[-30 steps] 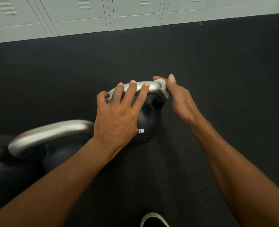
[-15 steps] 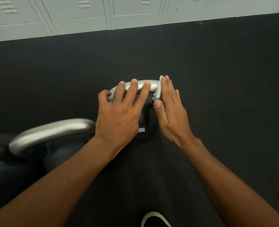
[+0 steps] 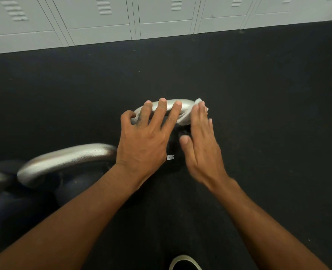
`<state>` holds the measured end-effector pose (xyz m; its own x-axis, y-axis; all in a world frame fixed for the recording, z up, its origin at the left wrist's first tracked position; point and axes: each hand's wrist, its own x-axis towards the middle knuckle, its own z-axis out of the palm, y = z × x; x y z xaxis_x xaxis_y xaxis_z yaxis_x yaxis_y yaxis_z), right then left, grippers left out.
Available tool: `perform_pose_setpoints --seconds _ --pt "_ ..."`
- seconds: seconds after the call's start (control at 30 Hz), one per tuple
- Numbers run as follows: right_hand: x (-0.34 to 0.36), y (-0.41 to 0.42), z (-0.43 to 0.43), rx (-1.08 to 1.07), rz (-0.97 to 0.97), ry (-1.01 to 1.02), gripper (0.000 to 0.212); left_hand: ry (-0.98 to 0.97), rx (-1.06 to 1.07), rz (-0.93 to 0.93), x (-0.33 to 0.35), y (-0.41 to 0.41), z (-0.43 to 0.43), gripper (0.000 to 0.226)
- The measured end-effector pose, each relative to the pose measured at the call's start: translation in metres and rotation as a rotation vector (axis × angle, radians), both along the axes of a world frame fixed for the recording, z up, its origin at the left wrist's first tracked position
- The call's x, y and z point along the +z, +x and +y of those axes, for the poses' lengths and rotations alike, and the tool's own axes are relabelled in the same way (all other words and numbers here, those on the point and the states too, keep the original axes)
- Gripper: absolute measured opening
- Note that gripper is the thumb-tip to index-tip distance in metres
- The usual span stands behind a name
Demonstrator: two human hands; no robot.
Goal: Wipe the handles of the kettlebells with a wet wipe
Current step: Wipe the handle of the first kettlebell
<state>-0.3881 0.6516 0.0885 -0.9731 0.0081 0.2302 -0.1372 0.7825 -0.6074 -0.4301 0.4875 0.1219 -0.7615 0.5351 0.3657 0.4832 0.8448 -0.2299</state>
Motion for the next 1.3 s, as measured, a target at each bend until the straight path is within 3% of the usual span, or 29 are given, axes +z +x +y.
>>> perform_pose_setpoints --seconds 0.17,0.4,0.53,0.7,0.87,1.17,1.3 --pt "-0.01 -0.001 -0.003 -0.014 0.002 0.137 0.085 -0.007 -0.003 -0.003 0.0 -0.001 -0.001 0.073" --pt "0.03 -0.046 0.013 -0.012 -0.067 -0.078 0.095 0.017 -0.011 0.005 -0.004 -0.002 -0.001 0.071" --pt "0.053 -0.071 0.028 0.027 -0.234 -0.187 0.076 -0.008 0.0 0.015 -0.004 -0.002 -0.001 0.071" --pt "0.071 -0.086 0.032 0.09 -0.408 -0.214 0.079 -0.031 0.007 0.005 -0.003 -0.003 -0.001 0.069" --pt "0.05 -0.05 0.028 0.066 -0.2 -0.214 0.059 0.001 0.002 0.027 -0.003 -0.003 -0.002 0.065" --pt "0.009 -0.007 0.017 0.097 0.025 0.147 0.076 0.012 -0.017 0.001 -0.003 -0.004 -0.003 0.069" --pt "0.011 -0.021 0.019 0.079 -0.015 0.094 0.076 0.0 -0.016 -0.009 -0.001 -0.003 -0.002 0.06"
